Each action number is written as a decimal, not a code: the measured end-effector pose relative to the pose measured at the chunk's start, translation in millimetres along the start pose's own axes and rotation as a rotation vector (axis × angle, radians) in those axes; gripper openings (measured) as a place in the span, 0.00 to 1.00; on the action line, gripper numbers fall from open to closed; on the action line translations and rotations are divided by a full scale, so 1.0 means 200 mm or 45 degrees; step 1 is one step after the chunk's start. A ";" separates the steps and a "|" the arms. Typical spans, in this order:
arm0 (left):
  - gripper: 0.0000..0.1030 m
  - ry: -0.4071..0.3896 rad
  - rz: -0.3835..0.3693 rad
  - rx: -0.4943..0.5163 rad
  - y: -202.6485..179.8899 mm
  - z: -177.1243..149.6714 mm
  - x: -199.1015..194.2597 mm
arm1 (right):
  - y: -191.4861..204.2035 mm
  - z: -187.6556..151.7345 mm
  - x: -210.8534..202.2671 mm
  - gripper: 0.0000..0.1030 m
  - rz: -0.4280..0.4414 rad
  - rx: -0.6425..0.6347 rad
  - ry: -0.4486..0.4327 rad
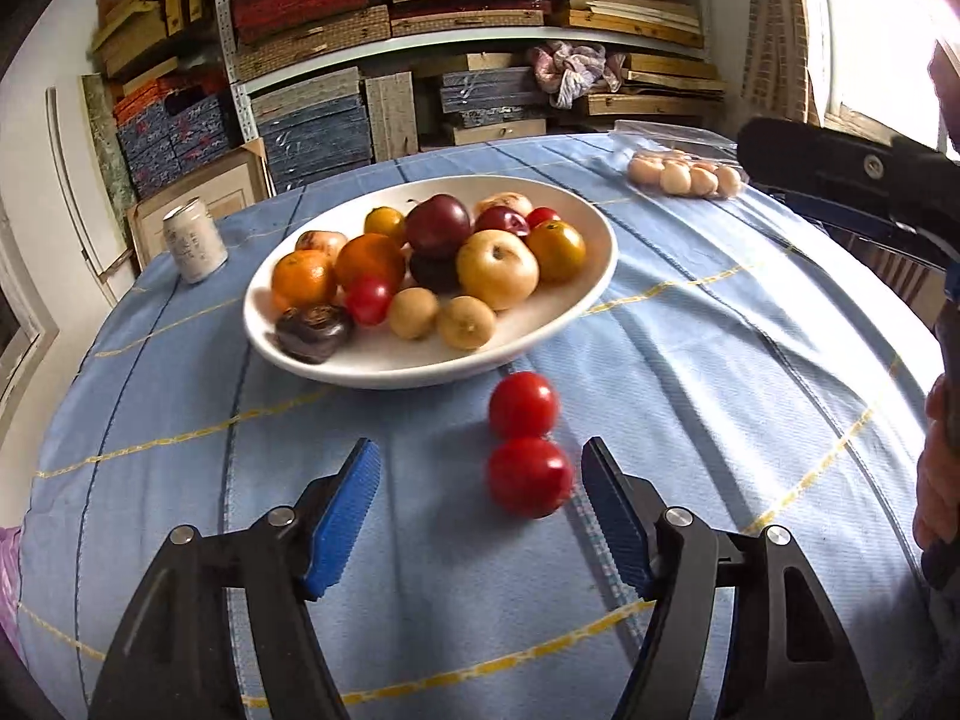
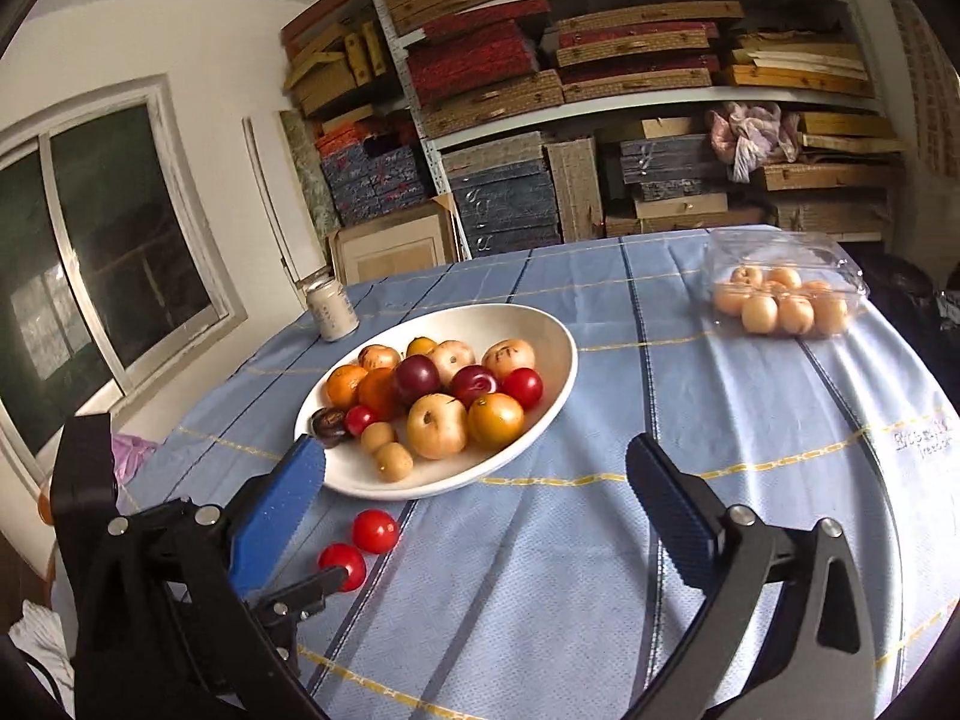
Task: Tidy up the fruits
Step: 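Grasp another red tomato with the left tool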
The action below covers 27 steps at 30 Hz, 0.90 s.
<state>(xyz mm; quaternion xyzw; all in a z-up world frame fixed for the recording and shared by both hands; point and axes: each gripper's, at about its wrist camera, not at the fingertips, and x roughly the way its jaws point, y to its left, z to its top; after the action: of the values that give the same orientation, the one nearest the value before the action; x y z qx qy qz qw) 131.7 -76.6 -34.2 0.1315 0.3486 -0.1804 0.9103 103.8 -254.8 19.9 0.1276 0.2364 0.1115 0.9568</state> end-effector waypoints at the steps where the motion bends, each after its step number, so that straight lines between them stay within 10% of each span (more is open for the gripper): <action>1: 0.68 -0.001 -0.002 -0.003 0.00 0.00 0.01 | -0.01 0.00 0.00 0.96 0.002 0.008 0.012; 14: 0.68 0.073 -0.077 -0.095 0.06 0.02 0.09 | -0.02 0.00 0.06 0.96 -0.022 0.029 0.086; 27: 0.44 0.065 -0.127 -0.078 0.05 0.01 0.09 | -0.02 -0.02 0.10 0.96 -0.025 0.029 0.123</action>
<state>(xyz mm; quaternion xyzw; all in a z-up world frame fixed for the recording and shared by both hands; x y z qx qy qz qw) 149.5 -72.7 -43.2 0.0906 0.3831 -0.2113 0.8947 119.7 -252.7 7.6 0.1308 0.2848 0.1054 0.9438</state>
